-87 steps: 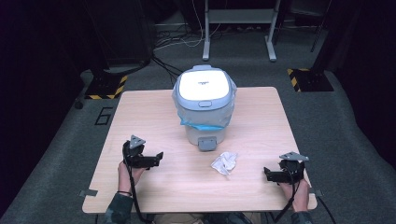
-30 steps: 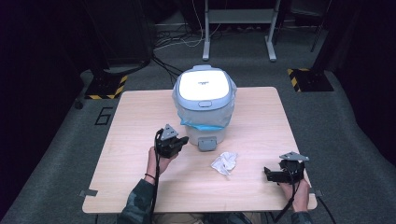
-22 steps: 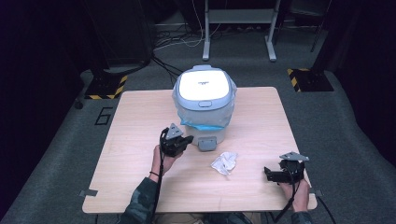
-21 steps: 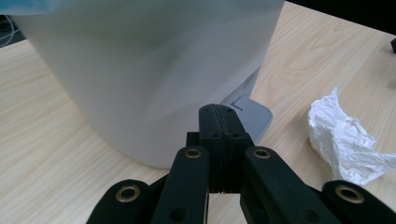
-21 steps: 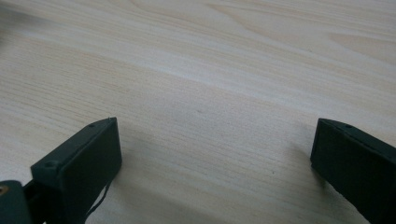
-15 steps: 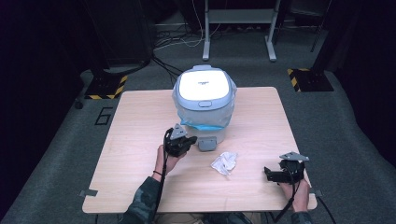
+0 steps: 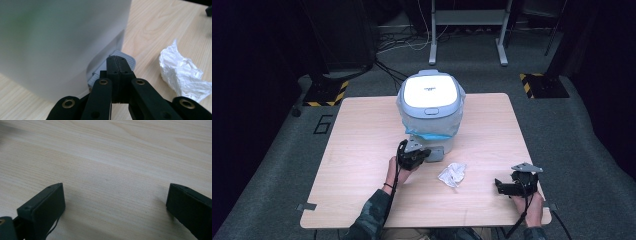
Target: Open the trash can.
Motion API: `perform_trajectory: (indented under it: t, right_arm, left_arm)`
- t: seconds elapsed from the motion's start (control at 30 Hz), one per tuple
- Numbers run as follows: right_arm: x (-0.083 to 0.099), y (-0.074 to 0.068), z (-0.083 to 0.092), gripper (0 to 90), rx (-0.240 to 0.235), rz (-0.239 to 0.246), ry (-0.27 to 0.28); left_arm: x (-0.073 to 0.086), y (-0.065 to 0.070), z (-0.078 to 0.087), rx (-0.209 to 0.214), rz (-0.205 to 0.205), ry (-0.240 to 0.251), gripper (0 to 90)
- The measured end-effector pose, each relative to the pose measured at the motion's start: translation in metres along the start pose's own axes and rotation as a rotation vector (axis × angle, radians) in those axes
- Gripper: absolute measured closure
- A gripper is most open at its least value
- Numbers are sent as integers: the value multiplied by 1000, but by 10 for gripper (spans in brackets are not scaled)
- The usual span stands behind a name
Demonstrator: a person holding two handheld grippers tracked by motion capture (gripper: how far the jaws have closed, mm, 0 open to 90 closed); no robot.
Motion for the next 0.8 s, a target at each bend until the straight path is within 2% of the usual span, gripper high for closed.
perform_trajectory:
  t: [0.07,0.2,0.27,0.47,0.6,0.8]
  right_arm:
    - [0,0,0,11,0,0,0]
    - [0,0,0,11,0,0,0]
    - [0,0,0,11,-1,1,0]
    - [0,0,0,13,4,-9,4]
    - [0,0,0,14,1,-1,1]
    - [0,0,0,14,1,-1,1]
  left_arm:
    - [3,1,-4,-6,-15,-11,898]
    - [11,0,-12,-12,-10,-25,898]
    - [15,0,-14,-11,9,1,898]
    - [17,2,-15,-32,-1,3,899]
    - [18,5,-17,-61,-40,-4,900]
    - [20,5,-20,-85,-56,-5,900]
Point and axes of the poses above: each handheld gripper's, and its own axes: z roughly backward along the jaws, x roughly out of its underside, y roughly to its right, the point moved 6 cm from there along -z, roughly forward along the jaws, and after that the axes turned 2 degrees about z, right-handed, at the moved point
